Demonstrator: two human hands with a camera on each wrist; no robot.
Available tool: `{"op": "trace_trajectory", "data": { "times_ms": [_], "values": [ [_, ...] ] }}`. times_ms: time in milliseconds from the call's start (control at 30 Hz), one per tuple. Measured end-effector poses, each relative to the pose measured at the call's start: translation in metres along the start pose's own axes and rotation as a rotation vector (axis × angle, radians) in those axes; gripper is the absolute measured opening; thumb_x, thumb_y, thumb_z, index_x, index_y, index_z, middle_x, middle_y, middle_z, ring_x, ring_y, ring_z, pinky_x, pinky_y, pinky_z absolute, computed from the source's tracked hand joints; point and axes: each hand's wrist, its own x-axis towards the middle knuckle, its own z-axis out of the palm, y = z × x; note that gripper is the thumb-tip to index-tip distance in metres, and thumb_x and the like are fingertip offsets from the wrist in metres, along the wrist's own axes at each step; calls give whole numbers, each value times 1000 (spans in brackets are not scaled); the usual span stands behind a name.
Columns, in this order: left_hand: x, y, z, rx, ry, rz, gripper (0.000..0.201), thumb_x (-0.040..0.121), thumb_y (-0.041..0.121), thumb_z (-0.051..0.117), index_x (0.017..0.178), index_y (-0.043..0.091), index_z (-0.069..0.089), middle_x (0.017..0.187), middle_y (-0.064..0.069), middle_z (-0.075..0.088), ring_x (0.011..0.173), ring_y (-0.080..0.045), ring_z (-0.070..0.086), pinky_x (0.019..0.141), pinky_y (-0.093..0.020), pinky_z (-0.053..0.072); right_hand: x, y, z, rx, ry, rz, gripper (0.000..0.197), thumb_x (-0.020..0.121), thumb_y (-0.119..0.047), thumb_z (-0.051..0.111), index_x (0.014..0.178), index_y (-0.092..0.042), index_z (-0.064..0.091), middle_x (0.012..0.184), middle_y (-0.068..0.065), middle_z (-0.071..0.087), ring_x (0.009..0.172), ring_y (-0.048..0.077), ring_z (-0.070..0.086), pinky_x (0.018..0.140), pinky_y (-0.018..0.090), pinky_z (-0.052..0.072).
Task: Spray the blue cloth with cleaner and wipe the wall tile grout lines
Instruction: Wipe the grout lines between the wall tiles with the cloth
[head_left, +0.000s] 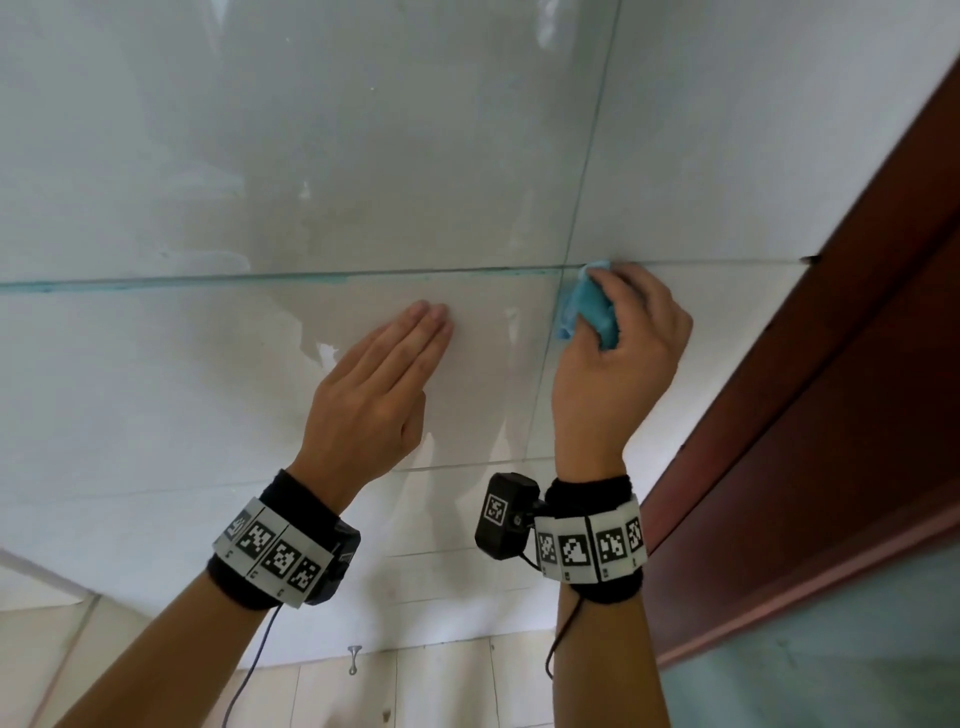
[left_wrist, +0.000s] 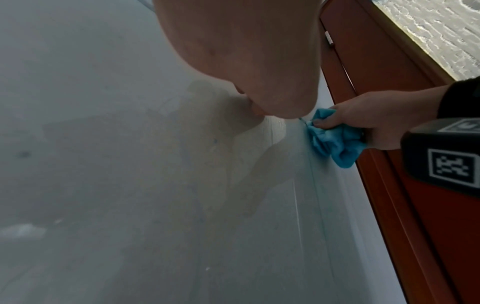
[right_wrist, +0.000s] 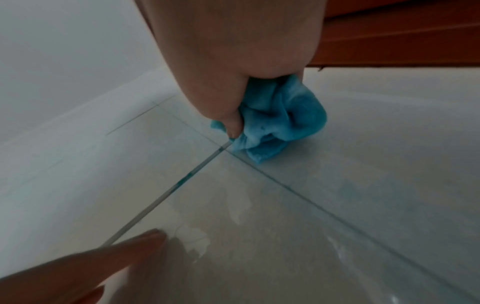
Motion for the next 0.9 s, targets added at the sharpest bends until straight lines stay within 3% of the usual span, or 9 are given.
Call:
{"op": "trace_trajectory", "data": {
  "times_ms": [133,267,400,467,567,667,733,800,900],
  "values": [
    [-4,-7,-7,28,-20,4,60,89,-11,46,148,0,53,156,-13,49,148,-27,44,119,-44,40,-15,-21,17,13,9,-2,46,72,6,64,113,-12,78,127,0,69,113,25,51,92,5,35],
    [-6,-13,-10,43,-38,7,60,90,-10,47,149,0,51,158,-13,47,149,-27,42,122,-43,37,-27,-37,24,-3,-127,-100,43,76,-2,63,115,-14,78,127,-3,68,117,22,50,89,19,45],
    [-5,-16,-18,62,-59,15,60,92,-8,44,151,1,49,159,-13,46,150,-27,42,120,-45,39,-20,-30,22,26,4,9,44,72,3,61,110,-13,79,123,2,68,113,26,52,90,3,34],
    [-8,-20,-24,64,-67,5,60,92,-8,42,151,1,49,159,-13,46,149,-27,42,119,-46,41,-25,-37,30,24,39,26,43,72,5,62,109,-11,78,123,4,68,112,27,52,91,8,37],
    [-17,-26,-32,71,-81,-20,58,94,-6,39,150,1,49,159,-13,46,149,-27,42,119,-45,41,-41,-55,42,21,-32,-18,45,72,1,60,111,-10,78,125,4,68,112,26,50,88,20,43],
    [-25,-30,-38,78,-94,-28,58,94,-6,39,151,1,49,159,-12,46,150,-26,42,121,-42,38,-39,-53,39,26,-92,-58,48,71,-6,53,111,-14,79,123,1,68,112,24,49,88,5,34],
    [-25,-33,-41,86,-96,-23,59,93,-7,41,151,2,49,159,-11,46,150,-25,42,122,-41,37,-32,-45,32,40,-92,-37,47,72,-5,54,110,-16,79,123,-1,67,113,24,50,88,4,35],
    [-25,-37,-43,88,-94,-9,59,92,-7,42,150,1,50,158,-11,47,149,-25,43,123,-40,36,-31,-41,30,57,-56,8,46,74,-2,57,112,-16,79,124,1,66,114,27,51,90,9,39],
    [-24,-41,-45,87,-94,2,59,92,-7,43,150,1,50,159,-11,46,149,-25,43,123,-40,35,-38,-49,39,57,-7,54,44,77,-6,55,114,-13,78,126,3,66,113,29,52,89,27,48]
  ]
}}
